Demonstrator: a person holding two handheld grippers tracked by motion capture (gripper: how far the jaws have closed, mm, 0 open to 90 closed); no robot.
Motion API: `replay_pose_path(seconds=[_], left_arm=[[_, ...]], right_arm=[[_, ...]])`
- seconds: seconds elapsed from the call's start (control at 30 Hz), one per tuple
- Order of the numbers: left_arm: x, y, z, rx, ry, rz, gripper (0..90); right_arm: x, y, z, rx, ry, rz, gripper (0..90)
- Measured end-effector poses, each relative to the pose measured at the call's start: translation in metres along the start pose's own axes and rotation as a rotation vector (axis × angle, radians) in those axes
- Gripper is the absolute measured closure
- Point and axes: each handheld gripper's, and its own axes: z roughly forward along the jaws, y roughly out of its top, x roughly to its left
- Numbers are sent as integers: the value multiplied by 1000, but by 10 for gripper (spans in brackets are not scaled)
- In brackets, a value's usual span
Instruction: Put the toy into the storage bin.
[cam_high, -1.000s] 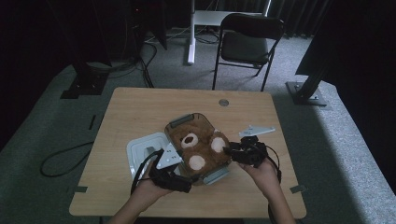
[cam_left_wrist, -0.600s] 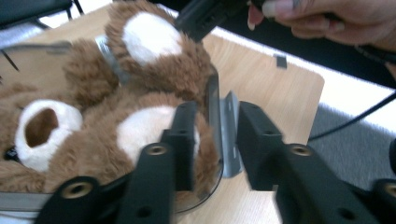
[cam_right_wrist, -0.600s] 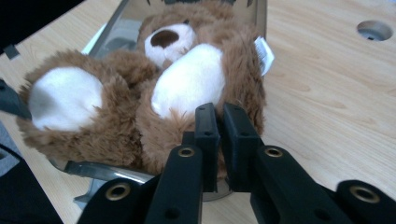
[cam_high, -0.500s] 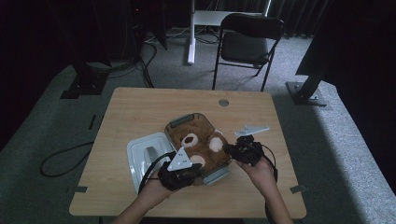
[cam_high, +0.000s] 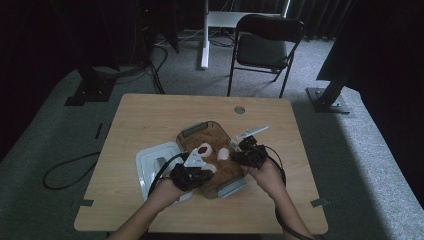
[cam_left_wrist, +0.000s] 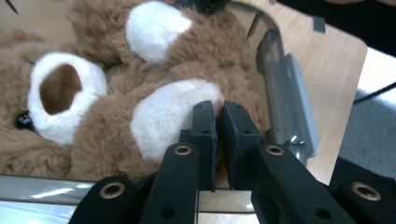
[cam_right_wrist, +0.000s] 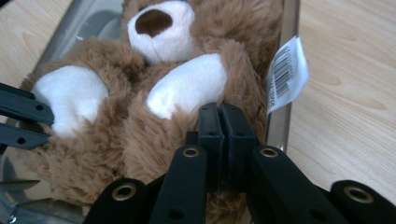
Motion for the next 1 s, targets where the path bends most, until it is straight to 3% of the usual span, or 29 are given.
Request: replay_pose_path(seconds=[0.17, 0.23, 0.4, 0.6, 0.67, 0.83, 0.93, 1.0], left_arm=[[9, -3, 8, 42, -24, -32, 862], [11, -4, 11, 42, -40, -47, 883], [12, -1, 19, 74, -25, -37, 898], [14, -1, 21, 71, -25, -41, 897], [14, -2, 19, 56, -32, -54, 895], [15, -3, 5, -1, -59, -80, 872], [13, -2, -2, -26, -66, -76, 824], [11, -1, -7, -41, -67, -63, 778]], right_arm=[[2, 7, 13, 68, -21, -24, 895], [5, 11, 21, 126, -37, -50, 897], [13, 19, 40, 256, -99, -129, 900], [19, 23, 49, 316, -175, -177, 900], [19, 22, 47, 301, -182, -181, 900], [13, 18, 25, 181, -148, -142, 879], [9, 17, 7, 103, -112, -116, 811], [8, 16, -3, 59, -102, -104, 699]])
